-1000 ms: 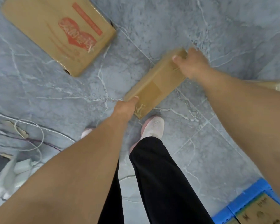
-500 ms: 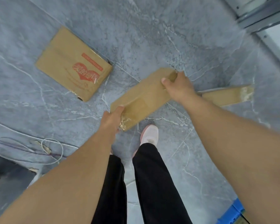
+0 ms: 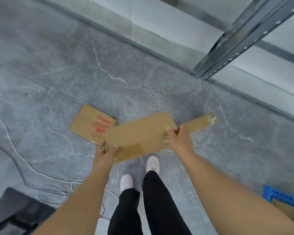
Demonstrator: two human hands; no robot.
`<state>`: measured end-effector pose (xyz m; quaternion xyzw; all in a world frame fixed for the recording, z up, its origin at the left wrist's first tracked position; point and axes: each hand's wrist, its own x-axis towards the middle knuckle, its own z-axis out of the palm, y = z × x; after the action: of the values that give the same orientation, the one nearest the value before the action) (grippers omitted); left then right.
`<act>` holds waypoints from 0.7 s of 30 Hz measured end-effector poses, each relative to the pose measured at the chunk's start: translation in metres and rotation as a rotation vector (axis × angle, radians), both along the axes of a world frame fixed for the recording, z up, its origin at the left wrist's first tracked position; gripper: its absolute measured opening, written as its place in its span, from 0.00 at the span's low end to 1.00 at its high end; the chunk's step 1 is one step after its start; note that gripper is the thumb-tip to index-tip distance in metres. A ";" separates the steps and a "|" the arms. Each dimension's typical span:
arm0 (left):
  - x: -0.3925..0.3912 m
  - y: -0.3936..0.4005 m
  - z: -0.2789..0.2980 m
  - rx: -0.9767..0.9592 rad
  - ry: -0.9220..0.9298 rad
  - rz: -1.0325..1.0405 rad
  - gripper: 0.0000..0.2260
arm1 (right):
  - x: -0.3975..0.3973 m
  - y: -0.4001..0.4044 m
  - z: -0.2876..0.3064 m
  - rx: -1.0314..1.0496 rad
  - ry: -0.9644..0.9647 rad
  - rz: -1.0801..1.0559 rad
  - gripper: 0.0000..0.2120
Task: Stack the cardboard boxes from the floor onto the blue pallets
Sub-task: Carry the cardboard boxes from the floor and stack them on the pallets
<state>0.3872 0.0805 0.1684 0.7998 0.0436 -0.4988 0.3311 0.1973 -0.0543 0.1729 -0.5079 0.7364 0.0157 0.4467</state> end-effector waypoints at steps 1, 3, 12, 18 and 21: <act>-0.005 -0.004 0.014 -0.022 -0.007 -0.021 0.27 | -0.010 0.003 0.013 -0.025 -0.007 -0.001 0.18; -0.016 -0.012 0.037 -0.062 -0.009 -0.080 0.25 | -0.031 0.011 0.037 -0.046 -0.003 -0.029 0.16; -0.100 -0.046 0.139 -0.243 -0.002 -0.566 0.19 | -0.145 0.073 0.151 -0.134 0.067 -0.422 0.17; -0.185 -0.059 0.176 -0.309 0.104 -0.894 0.19 | -0.225 0.141 0.206 -0.192 0.077 -0.736 0.19; -0.235 -0.062 0.189 -0.377 0.104 -1.029 0.17 | -0.260 0.170 0.224 -0.224 0.108 -0.886 0.17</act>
<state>0.1520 0.0181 0.3570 0.6192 -0.4267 -0.6343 0.1794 -0.0631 0.1161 0.3970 -0.1879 0.9020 -0.2300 0.3135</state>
